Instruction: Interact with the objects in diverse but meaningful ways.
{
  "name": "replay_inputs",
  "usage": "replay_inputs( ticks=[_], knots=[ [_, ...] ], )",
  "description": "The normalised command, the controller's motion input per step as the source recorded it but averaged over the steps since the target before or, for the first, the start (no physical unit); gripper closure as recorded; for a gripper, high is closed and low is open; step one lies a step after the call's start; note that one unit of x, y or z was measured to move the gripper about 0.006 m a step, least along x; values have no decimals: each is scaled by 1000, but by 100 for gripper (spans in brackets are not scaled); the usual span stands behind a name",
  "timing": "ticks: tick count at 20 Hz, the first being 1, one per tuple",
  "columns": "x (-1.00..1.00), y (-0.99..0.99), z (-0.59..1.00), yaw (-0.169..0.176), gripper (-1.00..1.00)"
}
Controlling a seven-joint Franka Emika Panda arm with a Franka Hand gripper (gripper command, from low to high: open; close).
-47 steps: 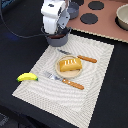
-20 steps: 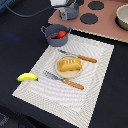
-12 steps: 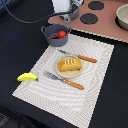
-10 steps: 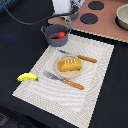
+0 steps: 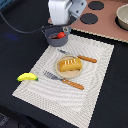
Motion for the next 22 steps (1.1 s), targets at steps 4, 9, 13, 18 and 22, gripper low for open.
replay_inputs(
  ticks=[4, 9, 13, 18, 22],
  knots=[
    [514, -688, -116, 32, -100],
    [152, -421, -231, 174, -100],
    [263, -261, -274, 187, -100],
    [413, -117, -196, 154, -100],
    [739, 4, 7, 50, -100]
  ],
)
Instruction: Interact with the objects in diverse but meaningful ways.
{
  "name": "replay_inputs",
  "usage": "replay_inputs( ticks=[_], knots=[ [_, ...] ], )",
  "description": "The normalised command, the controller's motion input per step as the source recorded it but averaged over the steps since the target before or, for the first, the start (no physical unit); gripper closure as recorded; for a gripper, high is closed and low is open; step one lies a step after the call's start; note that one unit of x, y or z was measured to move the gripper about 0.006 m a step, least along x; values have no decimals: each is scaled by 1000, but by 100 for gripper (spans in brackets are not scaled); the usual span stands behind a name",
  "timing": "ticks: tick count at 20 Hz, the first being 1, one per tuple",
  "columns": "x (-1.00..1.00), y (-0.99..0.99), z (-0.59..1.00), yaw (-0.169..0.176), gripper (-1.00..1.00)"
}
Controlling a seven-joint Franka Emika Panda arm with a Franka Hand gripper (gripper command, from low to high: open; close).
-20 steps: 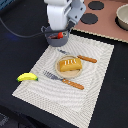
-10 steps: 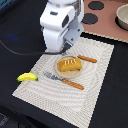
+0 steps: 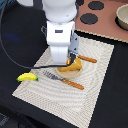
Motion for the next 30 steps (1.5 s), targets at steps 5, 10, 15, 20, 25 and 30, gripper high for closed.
replay_inputs(
  ticks=[5, 10, 15, 20, 25, 30],
  knots=[
    [807, 0, 44, 14, -100],
    [641, 0, -95, 0, -100],
    [433, 11, -269, 24, -100],
    [49, 246, -125, 98, -100],
    [-65, 222, -81, 116, -100],
    [-16, 119, -44, 104, -100]
  ],
)
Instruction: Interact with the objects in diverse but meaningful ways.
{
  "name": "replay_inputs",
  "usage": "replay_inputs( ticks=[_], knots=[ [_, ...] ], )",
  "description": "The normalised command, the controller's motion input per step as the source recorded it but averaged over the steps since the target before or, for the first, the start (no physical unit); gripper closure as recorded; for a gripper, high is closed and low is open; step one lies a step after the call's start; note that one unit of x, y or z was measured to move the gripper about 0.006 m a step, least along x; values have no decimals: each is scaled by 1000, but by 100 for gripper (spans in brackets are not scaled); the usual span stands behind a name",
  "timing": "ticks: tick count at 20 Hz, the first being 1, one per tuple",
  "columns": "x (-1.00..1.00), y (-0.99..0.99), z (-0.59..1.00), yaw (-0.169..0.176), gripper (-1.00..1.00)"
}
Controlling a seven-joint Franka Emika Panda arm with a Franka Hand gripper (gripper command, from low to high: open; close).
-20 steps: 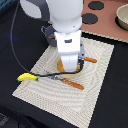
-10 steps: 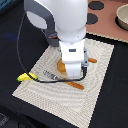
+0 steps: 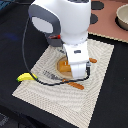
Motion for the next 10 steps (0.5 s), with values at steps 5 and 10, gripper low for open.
replay_inputs(
  ticks=[5, 10],
  knots=[
    [90, 74, 0, 71, 100],
    [261, 95, 53, 59, 100]
  ],
)
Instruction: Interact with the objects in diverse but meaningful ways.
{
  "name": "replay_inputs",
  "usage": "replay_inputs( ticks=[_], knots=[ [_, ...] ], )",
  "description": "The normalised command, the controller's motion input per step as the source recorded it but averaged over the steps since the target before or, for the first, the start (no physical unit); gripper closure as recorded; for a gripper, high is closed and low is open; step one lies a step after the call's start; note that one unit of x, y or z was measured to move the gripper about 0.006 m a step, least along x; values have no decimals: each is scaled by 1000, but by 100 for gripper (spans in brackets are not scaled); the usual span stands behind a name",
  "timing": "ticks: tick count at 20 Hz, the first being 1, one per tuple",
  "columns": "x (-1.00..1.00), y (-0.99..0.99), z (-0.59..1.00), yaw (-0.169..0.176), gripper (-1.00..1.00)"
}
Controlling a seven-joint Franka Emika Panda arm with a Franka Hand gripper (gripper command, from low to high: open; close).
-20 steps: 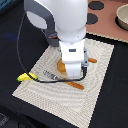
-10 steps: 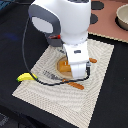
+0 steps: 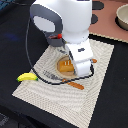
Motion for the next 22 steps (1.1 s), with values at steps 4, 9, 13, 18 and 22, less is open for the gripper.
replay_inputs(
  ticks=[4, 9, 13, 18, 22],
  knots=[
    [362, 101, 204, 50, 100],
    [170, 96, 1000, 79, 100],
    [51, 138, 1000, 63, 100],
    [6, 226, 959, 87, 100],
    [121, 677, 421, 128, 100]
  ],
)
